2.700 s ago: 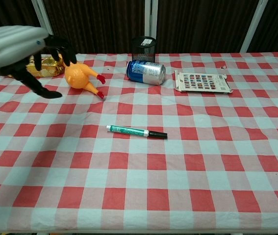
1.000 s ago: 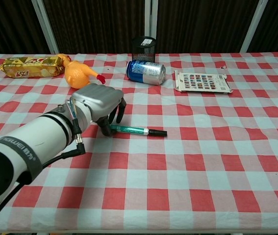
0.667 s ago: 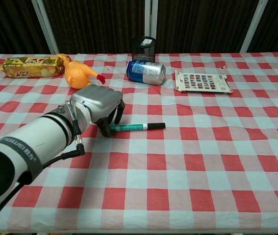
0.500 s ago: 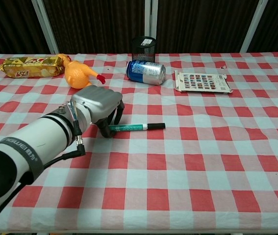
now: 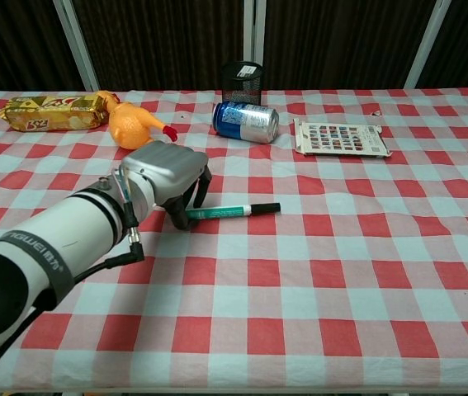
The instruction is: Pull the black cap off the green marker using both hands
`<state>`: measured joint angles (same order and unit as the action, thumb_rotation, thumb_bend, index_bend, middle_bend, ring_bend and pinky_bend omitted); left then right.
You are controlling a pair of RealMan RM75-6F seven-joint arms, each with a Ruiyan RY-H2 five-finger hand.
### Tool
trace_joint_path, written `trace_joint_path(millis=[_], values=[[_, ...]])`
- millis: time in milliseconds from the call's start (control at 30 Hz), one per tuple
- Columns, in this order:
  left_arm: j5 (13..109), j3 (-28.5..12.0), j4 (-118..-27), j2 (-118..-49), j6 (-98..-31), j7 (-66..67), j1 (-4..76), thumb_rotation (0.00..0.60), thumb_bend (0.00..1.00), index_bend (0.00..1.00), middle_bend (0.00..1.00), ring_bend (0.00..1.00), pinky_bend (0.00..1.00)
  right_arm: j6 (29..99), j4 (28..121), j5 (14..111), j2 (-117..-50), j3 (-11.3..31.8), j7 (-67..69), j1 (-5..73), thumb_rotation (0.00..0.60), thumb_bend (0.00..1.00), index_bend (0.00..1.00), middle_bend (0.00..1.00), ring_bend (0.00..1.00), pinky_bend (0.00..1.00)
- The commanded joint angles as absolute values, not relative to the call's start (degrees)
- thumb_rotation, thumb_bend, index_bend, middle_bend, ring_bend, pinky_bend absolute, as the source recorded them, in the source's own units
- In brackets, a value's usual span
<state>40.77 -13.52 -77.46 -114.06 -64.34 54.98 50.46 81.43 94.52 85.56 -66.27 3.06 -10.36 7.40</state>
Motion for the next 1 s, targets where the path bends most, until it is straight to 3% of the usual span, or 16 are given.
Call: trace_joint_path(millis=[33,267,400,500,700,800,1000], values=[[42.35,-14.47,-79.76,-112.57,-65.14,53.46,50.41,0.6,0.38,0.57,0.59,0.91,0.84,81.53,95.02,85.71,-66.03,3.06,-10.75,7.43,0.6,0.27,0.05,0.12,0.0,0.12],[42.6,-16.34,-84.72,-110.43,-65.11,51.87,50.94,0.6,0.4,0.59,0.61,0.92,0.85,82.26,98.01,87.67,-65.77,4.01,-14.41,8.63,0.6,0.26,0.05,0.15,0.0,0.13],[43.38,-16.4,-86.99,-109.6,-63.71,51.12,51.92,0.6,0.4,0.6,0.62,0.93,0.85,82.41,101.86,88.44,-65.85,6.39,-19.45,10.74,0.6,0.15,0.06,0.17,0.0,0.14],[43.42,-16.93,-87.89,-110.0,-63.74,51.03,52.95,0.6,0.4,0.6,0.62,0.93,0.85,80.51,106.13,88.11,-66.52,8.69,-23.2,13.63,0.6,0.14,0.1,0.21,0.02,0.16],[42.6,-18.12,-88.39,-111.12,-64.28,52.37,55.26,0.6,0.41,0.6,0.62,0.93,0.85,72.79,110.26,83.42,-70.39,11.87,-28.56,20.28,0.6,0.17,0.23,0.31,0.23,0.29],[42.13,-18.69,-88.33,-111.36,-64.61,52.94,56.34,0.6,0.41,0.6,0.62,0.93,0.85,69.47,110.49,80.48,-73.3,13.17,-30.91,23.69,0.6,0.22,0.26,0.32,0.24,0.32],[41.52,-18.91,-89.1,-110.49,-65.62,53.04,56.83,0.6,0.41,0.6,0.62,0.93,0.85,66.87,109.12,77.28,-78.11,13.4,-36.03,27.59,0.6,0.22,0.37,0.37,0.25,0.32]])
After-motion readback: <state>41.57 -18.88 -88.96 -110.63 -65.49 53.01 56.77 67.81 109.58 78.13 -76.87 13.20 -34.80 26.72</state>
